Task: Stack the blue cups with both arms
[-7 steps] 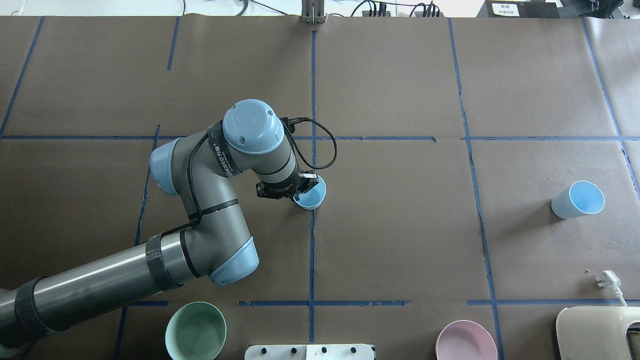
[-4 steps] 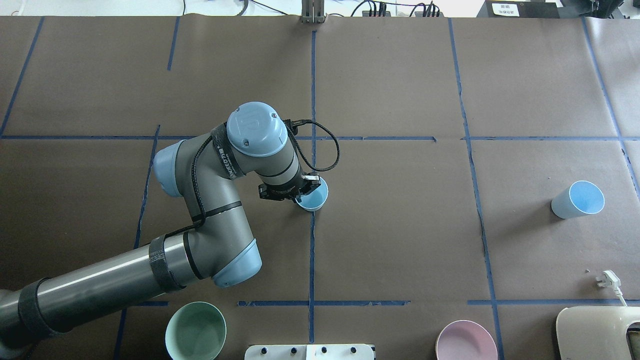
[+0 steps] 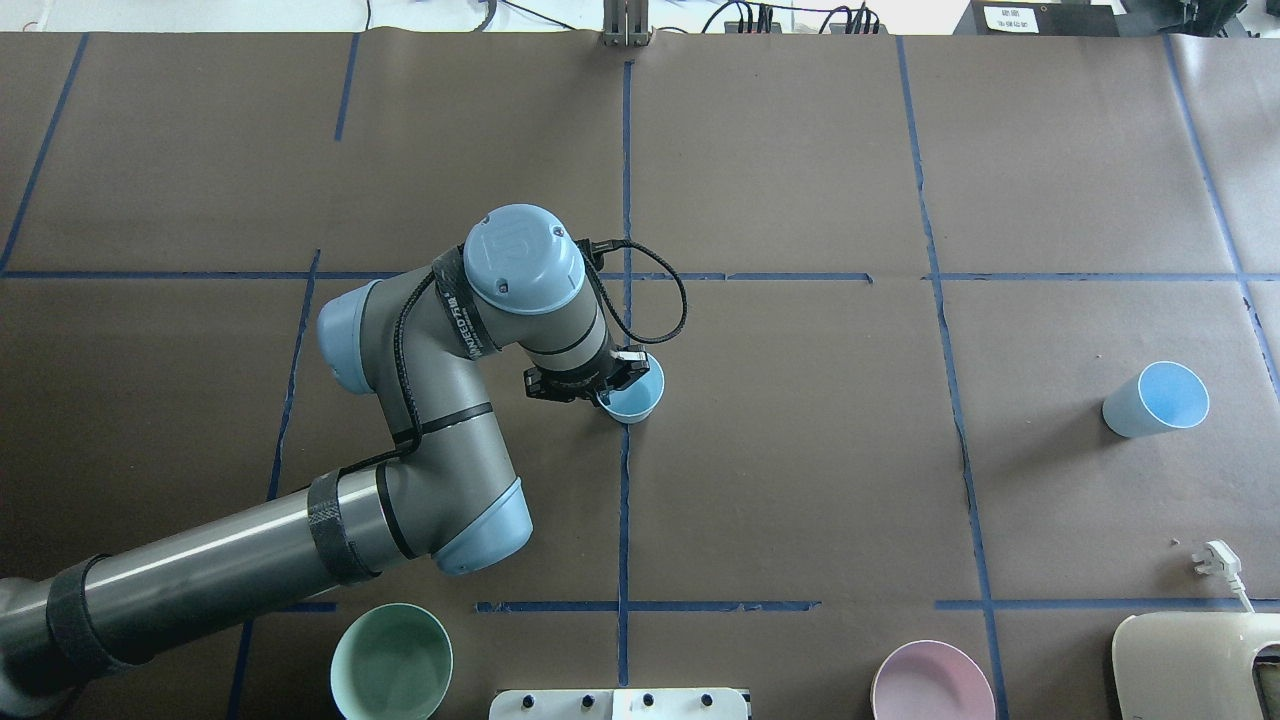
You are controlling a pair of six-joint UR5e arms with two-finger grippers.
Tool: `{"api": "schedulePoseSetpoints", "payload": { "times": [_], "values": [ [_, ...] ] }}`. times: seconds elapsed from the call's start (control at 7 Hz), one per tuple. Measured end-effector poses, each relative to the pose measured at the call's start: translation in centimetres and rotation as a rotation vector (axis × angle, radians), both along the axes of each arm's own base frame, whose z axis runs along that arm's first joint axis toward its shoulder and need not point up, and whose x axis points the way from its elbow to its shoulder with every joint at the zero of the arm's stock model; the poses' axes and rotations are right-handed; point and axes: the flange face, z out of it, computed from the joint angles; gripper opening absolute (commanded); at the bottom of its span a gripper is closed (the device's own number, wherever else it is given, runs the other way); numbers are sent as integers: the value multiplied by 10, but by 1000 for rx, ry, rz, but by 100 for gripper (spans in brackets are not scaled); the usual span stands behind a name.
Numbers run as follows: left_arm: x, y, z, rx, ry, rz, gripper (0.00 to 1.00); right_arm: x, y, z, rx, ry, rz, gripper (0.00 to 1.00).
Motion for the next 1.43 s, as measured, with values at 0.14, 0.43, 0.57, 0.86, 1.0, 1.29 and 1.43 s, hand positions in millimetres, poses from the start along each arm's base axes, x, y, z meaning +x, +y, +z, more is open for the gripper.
{"api": "schedulePoseSetpoints", "payload": {
  "times": [0.14, 0.43, 0.57, 0.86, 1.0, 1.29, 1.43],
  "values": [
    [0, -1, -1, 11, 9, -6, 100, -5, 0, 0, 3, -3, -11, 100],
    [-20, -9, -20, 48, 66, -39, 100, -23, 9, 0, -6, -25, -24, 100],
    [-41, -21, -32, 65, 97, -70, 100, -42, 19, 0, -25, -35, 1, 100],
    [-64, -35, -41, 80, 119, -106, 100, -102, 46, -2, -54, -40, 83, 99],
    [-67, -38, -41, 81, 120, -111, 100, -125, 60, -2, -60, -44, 107, 99],
    [-68, -38, -40, 82, 120, -113, 100, -144, 69, -6, -103, -56, 138, 99],
    [-69, -40, -40, 83, 121, -115, 100, -150, 70, -6, -115, -56, 139, 99]
  ]
}}
